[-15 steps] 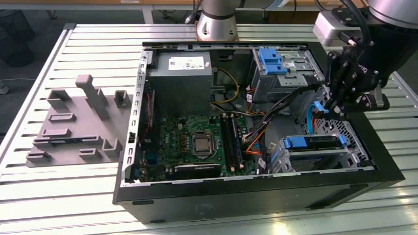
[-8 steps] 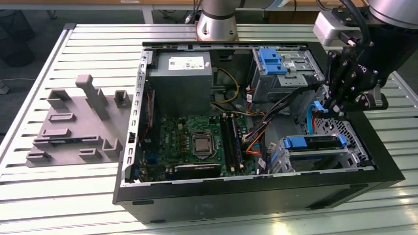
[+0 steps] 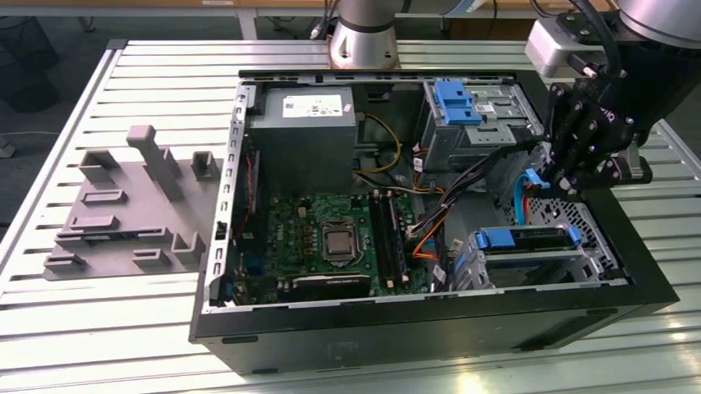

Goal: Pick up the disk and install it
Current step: 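Insert the first disk wire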

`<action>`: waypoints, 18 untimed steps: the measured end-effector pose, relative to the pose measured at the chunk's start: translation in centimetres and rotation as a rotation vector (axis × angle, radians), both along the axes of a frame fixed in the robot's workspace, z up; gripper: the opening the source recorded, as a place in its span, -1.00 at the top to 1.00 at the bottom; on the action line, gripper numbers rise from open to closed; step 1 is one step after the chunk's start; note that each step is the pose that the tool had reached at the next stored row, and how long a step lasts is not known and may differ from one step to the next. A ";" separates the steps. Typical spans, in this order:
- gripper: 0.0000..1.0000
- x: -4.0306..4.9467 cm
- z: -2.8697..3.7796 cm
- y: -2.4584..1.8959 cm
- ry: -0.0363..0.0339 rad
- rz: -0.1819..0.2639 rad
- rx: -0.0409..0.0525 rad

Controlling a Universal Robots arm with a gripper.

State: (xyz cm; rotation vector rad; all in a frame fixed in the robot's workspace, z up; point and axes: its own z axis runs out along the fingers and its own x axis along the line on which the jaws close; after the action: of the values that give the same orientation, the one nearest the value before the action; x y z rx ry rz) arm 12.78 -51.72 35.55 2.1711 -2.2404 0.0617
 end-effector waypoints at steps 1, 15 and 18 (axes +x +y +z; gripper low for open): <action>0.53 -0.08 0.00 0.00 -0.0100 0.000 -0.0001; 0.53 -1.38 -0.24 0.00 -0.1165 0.002 0.0169; 0.53 -1.55 -0.27 -0.09 -0.1249 0.003 0.0171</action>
State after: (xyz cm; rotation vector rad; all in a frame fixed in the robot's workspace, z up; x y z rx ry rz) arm 11.24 -51.81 35.28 2.2394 -2.3094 0.1839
